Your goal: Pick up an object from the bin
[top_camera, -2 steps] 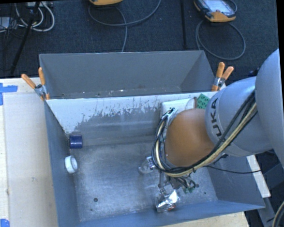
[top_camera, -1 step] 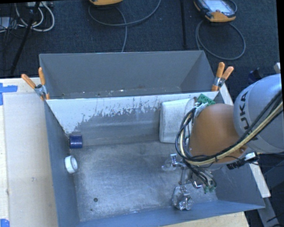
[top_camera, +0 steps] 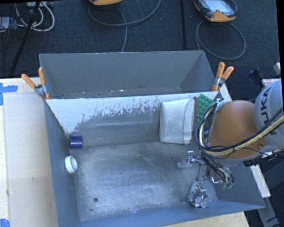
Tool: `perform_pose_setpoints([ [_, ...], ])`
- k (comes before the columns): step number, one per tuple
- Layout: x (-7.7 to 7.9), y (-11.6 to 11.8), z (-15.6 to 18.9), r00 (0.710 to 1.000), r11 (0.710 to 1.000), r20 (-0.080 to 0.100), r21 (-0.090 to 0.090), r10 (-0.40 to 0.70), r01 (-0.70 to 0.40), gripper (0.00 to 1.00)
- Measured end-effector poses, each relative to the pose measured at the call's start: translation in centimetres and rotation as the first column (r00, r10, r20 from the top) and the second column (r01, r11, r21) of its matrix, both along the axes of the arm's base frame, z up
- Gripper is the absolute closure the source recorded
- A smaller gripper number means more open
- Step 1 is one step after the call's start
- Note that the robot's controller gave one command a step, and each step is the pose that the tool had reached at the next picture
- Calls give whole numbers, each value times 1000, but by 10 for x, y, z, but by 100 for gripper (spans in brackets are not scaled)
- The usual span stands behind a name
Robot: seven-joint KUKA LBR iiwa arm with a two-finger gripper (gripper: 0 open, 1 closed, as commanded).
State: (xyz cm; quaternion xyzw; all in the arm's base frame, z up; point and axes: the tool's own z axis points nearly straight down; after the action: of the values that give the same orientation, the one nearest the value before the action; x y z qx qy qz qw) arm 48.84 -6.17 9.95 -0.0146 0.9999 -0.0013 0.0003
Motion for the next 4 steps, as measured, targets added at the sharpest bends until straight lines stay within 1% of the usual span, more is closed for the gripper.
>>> perform_pose_setpoints([
  [1,-8,-26,-25,992,992,19,3,125,-125,0],
  [2,1,-67,-26,1000,1000,6,7,19,-19,0],
  [3,2,-69,-25,1000,1000,13,2,17,-17,100],
  [4,3,-68,-13,1000,1000,1,3,15,-15,100],
])
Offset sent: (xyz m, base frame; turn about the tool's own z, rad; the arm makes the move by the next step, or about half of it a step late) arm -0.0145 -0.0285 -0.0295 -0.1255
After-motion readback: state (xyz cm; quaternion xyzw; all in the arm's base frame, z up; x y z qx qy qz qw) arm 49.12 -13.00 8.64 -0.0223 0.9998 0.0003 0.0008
